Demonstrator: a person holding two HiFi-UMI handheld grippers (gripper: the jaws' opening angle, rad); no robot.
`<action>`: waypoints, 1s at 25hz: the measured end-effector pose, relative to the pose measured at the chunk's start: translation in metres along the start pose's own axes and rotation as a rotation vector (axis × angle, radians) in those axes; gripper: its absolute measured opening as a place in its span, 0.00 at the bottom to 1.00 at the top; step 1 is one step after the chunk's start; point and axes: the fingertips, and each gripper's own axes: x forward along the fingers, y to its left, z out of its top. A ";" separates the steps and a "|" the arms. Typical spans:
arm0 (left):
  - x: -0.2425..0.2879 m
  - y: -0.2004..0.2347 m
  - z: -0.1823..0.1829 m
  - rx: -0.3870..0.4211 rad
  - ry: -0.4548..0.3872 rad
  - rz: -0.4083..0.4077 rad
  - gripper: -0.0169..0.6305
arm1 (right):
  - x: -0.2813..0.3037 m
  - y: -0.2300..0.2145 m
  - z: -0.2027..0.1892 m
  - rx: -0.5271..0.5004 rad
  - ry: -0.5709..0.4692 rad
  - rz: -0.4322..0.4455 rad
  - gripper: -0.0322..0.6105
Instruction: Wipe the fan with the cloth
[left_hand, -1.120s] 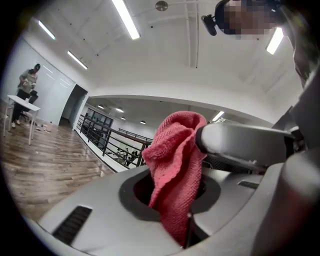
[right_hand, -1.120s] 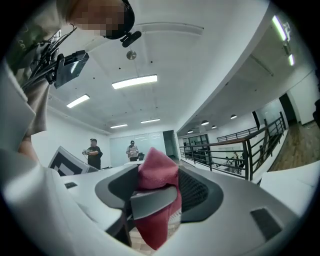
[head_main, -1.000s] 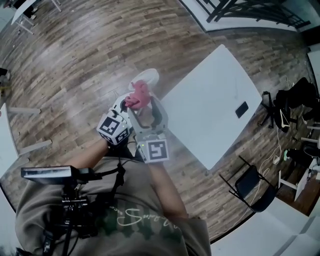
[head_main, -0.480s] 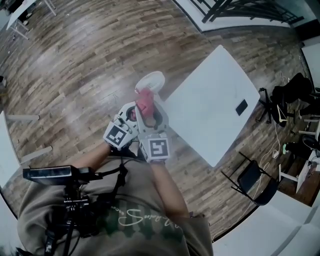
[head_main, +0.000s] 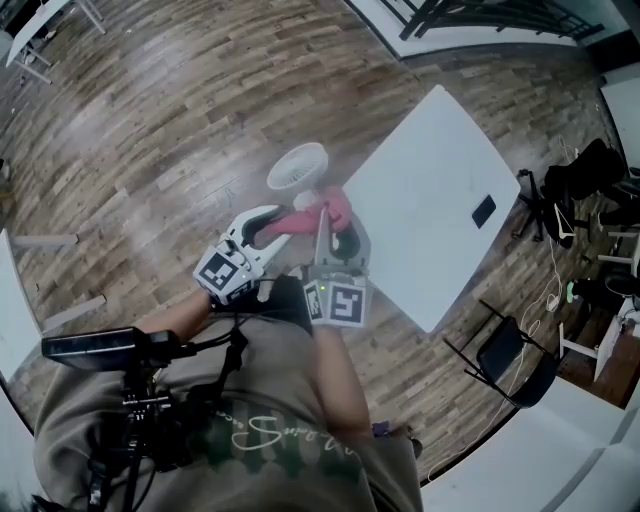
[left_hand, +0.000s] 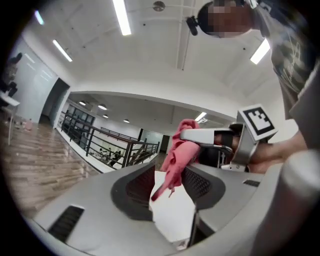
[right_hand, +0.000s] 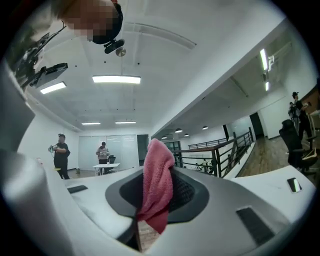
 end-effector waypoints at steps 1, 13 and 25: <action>-0.006 0.011 -0.006 -0.024 -0.004 0.040 0.31 | 0.000 -0.013 0.003 -0.006 -0.004 -0.012 0.20; -0.006 0.079 0.003 -0.032 -0.004 0.241 0.05 | 0.041 0.006 -0.073 -0.075 0.099 0.146 0.20; 0.024 0.086 -0.004 -0.024 0.016 0.159 0.05 | 0.057 0.009 -0.105 -0.064 0.142 0.130 0.21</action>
